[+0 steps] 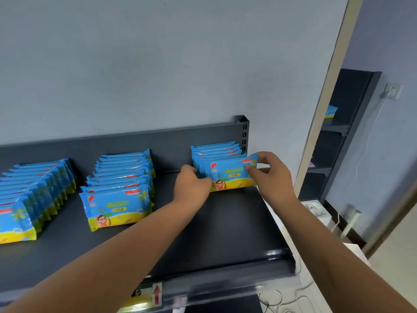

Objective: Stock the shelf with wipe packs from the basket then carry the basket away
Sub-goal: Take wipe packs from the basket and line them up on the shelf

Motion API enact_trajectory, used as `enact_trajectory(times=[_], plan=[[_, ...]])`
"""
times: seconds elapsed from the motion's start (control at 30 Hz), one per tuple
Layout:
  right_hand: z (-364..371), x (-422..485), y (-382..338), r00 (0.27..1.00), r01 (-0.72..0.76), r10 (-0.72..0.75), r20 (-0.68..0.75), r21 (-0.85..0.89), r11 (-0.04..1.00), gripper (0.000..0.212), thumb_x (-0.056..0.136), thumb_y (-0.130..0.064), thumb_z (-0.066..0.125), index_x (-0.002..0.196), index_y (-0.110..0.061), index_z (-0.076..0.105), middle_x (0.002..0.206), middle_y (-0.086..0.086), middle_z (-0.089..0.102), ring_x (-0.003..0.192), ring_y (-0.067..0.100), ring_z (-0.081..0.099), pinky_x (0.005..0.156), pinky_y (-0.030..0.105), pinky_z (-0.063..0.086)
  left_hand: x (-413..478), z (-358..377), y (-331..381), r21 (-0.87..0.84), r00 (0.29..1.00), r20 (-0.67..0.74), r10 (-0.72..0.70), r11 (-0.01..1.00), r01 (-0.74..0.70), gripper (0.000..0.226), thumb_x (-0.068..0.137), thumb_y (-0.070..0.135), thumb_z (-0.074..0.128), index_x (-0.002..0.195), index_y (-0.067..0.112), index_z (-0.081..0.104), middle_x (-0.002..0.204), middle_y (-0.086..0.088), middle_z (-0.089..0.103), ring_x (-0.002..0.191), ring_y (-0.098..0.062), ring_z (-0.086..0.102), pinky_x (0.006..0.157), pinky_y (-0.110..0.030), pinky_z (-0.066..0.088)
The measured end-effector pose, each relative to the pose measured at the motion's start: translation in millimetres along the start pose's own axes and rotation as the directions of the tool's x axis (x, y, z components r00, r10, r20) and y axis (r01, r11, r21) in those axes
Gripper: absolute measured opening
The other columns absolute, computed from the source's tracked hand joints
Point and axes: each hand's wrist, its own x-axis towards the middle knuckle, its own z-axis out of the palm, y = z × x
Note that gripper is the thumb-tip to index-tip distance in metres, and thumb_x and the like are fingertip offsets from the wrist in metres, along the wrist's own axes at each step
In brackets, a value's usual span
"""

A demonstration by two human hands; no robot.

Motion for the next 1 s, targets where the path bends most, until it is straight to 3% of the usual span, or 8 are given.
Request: enact_trajectory(times=[0.13,0.4,0.53,0.67,0.77,0.83,0.9,1.0], plan=[[3.9,2.6,3.4,0.998,-0.058,0.06,0.035,-0.035,0.998,0.031,0.096,-0.029,0.071,0.125,-0.027,0.059,0.115,-0.006,0.069,0.088,0.0,0.067,0.061,0.012,0.053,-2.9,-0.2,1.4,-0.024,1.0,-0.003,0.002,1.0,-0.002,0.032,0.089,0.023,0.069,0.113,0.023,0.047,0.097,0.012,0.054,0.09,-0.006,0.057,0.066,-0.026,0.045],[10.0,2.0,1.6,0.996,-0.035,0.04,0.077,-0.071,0.997,0.029,0.095,-0.029,0.072,0.122,-0.025,0.062,0.107,-0.008,0.069,0.09,-0.001,0.065,0.06,0.004,0.048,-10.0,1.0,-5.6,-0.033,0.991,-0.096,0.093,0.995,-0.096,0.027,0.094,0.027,0.073,0.117,0.019,0.062,0.11,0.007,0.069,0.098,-0.007,0.065,0.07,-0.021,0.048],[10.6,-0.8,-2.8,0.993,-0.009,0.025,0.115,-0.136,0.991,0.026,0.098,-0.029,0.068,0.123,-0.023,0.063,0.113,-0.005,0.07,0.098,0.005,0.066,0.07,0.012,0.049,-7.5,-1.5,-11.0,0.012,0.986,-0.105,0.131,0.991,-0.13,0.025,0.093,0.031,0.074,0.112,0.025,0.06,0.112,0.009,0.067,0.099,-0.005,0.062,0.076,-0.022,0.05],[2.4,-8.0,-16.8,0.994,0.05,-0.005,0.112,-0.404,0.914,0.052,0.096,-0.044,0.065,0.141,-0.021,0.052,0.138,0.0,0.057,0.124,0.018,0.056,0.096,0.031,0.047,-9.5,-5.8,-10.1,0.122,0.977,-0.115,0.177,0.979,-0.163,0.053,0.091,0.038,0.075,0.136,0.018,0.053,0.132,0.004,0.059,0.116,-0.009,0.055,0.091,-0.027,0.045],[-13.5,-22.8,-41.1,0.98,0.196,-0.143,0.136,-0.576,0.793,0.055,0.097,-0.048,0.061,0.142,-0.017,0.052,0.142,0.004,0.053,0.129,0.026,0.051,0.1,0.037,0.043,-24.1,-17.5,3.1,0.307,0.911,-0.074,0.405,0.879,-0.365,0.053,0.097,0.046,0.063,0.142,0.019,0.053,0.146,0.002,0.052,0.135,-0.018,0.047,0.111,-0.033,0.041],[-18.9,-36.1,-58.0,0.954,0.295,-0.192,0.229,-0.622,0.725,0.05,0.099,-0.051,0.051,0.138,-0.019,0.055,0.136,0.002,0.057,0.125,0.025,0.053,0.096,0.037,0.043,-40.2,-34.8,12.1,0.445,0.865,0.029,0.502,0.768,-0.46,0.055,0.102,0.051,0.052,0.148,0.022,0.051,0.16,0.003,0.042,0.151,-0.022,0.029,0.125,-0.039,0.025],[-14.0,-49.7,-70.3,0.927,0.356,-0.164,0.336,-0.654,0.667,0.057,0.101,-0.057,0.038,0.145,-0.022,0.05,0.144,0.0,0.054,0.137,0.023,0.045,0.104,0.038,0.04,-53.9,-55.6,15.8,0.546,0.844,0.062,0.533,0.689,-0.476,0.06,0.103,0.059,0.041,0.153,0.027,0.047,0.165,0.006,0.035,0.157,-0.022,0.014,0.128,-0.044,0.015],[11.9,-67.7,-80.4,0.872,0.476,-0.213,0.442,-0.656,0.586,0.069,0.104,-0.059,0.018,0.158,-0.018,0.033,0.165,0.001,0.034,0.156,0.02,0.02,0.125,0.036,0.018,-73.4,-84.7,9.9,0.705,0.821,-0.024,0.571,0.592,-0.391,0.065,0.101,0.065,0.027,0.153,0.031,0.046,0.167,0.007,0.033,0.16,-0.022,0.005,0.128,-0.051,0.004]])
